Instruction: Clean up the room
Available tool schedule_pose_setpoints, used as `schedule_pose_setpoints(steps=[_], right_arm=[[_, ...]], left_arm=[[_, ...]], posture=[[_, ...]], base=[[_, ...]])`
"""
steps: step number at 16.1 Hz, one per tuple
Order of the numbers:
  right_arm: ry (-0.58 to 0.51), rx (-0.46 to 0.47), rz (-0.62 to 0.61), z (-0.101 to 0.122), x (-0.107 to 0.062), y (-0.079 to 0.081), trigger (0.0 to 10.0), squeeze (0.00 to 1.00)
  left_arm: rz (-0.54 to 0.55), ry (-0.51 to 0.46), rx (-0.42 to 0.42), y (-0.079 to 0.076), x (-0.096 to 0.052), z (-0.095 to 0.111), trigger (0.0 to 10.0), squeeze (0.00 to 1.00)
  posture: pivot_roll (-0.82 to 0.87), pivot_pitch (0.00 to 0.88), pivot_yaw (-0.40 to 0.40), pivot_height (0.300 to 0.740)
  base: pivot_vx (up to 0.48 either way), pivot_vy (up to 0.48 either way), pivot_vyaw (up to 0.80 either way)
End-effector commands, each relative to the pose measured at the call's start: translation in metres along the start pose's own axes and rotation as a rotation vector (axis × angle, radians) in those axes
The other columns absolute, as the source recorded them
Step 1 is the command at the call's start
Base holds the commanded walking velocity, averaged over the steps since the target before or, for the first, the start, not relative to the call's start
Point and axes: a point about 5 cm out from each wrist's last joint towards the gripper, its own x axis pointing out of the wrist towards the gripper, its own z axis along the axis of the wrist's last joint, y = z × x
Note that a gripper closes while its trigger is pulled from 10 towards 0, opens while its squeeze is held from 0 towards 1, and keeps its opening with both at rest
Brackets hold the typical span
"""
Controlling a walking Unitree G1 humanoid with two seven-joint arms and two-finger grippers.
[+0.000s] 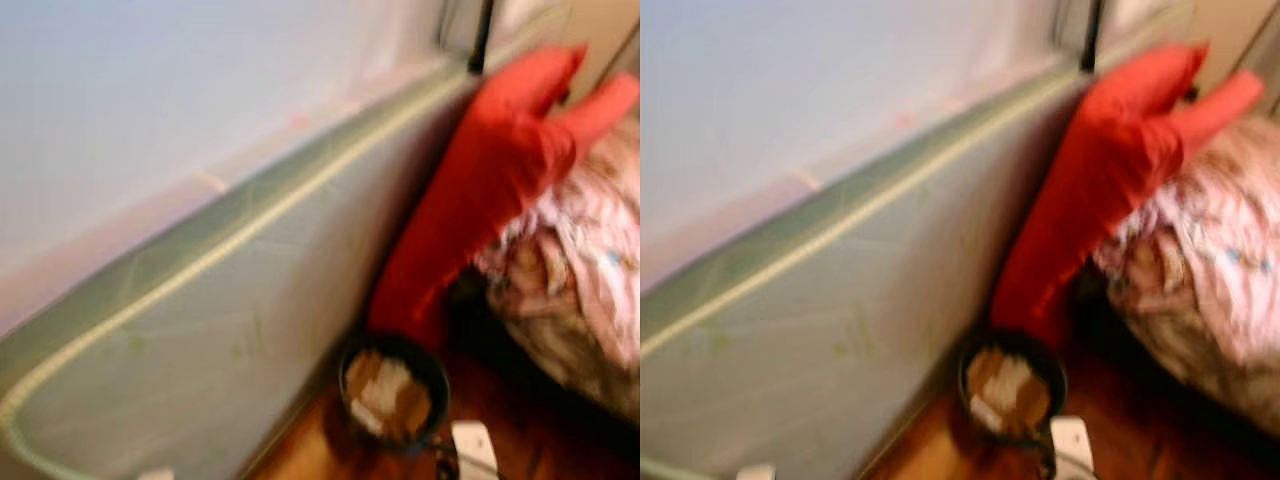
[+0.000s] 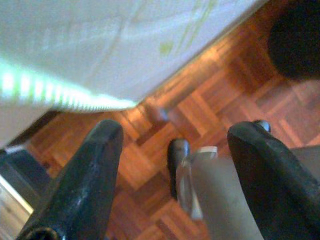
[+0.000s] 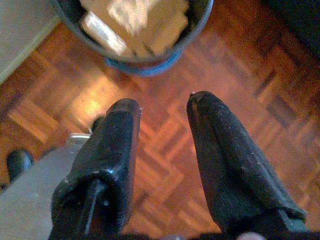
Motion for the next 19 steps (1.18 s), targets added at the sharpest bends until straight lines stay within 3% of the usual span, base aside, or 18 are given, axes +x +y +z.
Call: schedule_pose_setpoints(steps=[1, 7, 10, 19], right_arm=[[0.028, 0.219, 0.055, 0.0264, 0.0057, -0.0126, 10.0, 0.0], [0.021, 0.243, 0.043, 0.0269, 0.0058, -0.0123, 10.0, 0.0], [0.025, 0.24, 0.043, 0.0266, 0.0059, -0.0122, 10.0, 0.0], [0.007, 0.259, 0.028, 0.0277, 0.0058, -0.0132, 10.0, 0.0]], left_arm=[[0.006, 0.045, 0.1, -0.0182, 0.0196, 0.0417, 10.0, 0.0], [0.009, 0.043, 0.112, -0.0175, 0.0198, 0.0429, 10.0, 0.0], [0.011, 0.043, 0.111, -0.0173, 0.0197, 0.0428, 10.0, 0.0], [0.008, 0.044, 0.111, -0.0178, 0.0198, 0.0427, 10.0, 0.0]], posture=[[0.0, 0.0, -0.014, 0.74], [-0.01, 0.0, -0.012, 0.74], [-0.01, 0.0, -0.013, 0.74], [-0.01, 0.0, -0.015, 0.74]], base=[[0.0, 0.0, 0.0], [0.0, -0.212, 0.0], [0.0, -0.32, -0.78], [0.0, -0.32, 0.0]])
